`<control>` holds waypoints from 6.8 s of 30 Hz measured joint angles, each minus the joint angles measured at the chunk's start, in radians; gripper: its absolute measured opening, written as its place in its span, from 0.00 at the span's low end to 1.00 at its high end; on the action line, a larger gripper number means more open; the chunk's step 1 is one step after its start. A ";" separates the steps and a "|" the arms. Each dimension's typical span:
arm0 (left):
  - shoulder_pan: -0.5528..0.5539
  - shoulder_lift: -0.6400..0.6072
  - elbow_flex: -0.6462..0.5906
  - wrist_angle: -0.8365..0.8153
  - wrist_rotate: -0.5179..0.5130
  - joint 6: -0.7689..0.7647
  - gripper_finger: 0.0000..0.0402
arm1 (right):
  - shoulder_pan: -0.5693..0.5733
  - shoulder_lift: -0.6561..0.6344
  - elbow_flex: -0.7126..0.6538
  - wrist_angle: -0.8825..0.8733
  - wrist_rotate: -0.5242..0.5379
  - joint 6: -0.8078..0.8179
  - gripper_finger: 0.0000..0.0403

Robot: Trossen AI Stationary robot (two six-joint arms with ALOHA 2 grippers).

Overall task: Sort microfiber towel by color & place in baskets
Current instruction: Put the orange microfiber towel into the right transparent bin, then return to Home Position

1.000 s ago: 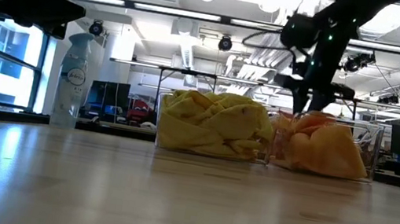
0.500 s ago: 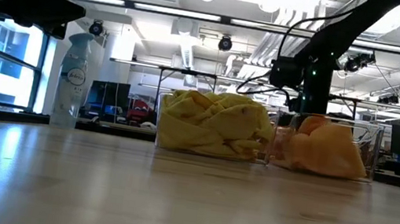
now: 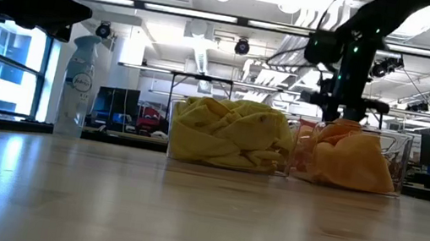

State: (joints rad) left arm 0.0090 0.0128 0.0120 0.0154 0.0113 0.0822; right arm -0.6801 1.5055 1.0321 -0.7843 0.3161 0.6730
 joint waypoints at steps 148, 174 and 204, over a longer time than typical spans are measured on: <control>0.000 0.000 0.000 0.000 0.000 0.000 0.00 | 0.791 -1.388 -1.020 0.804 -0.246 -0.628 0.00; 0.000 0.000 0.000 0.000 0.000 0.000 0.00 | 0.791 -1.388 -1.020 0.804 -0.245 -0.628 0.00; 0.000 0.000 0.000 0.000 0.000 0.000 0.00 | 0.791 -1.388 -1.020 0.804 -0.245 -0.628 0.00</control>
State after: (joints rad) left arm 0.0090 0.0130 0.0120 0.0151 0.0111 0.0820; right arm 0.1109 0.1177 0.0116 0.0200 0.0711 0.0448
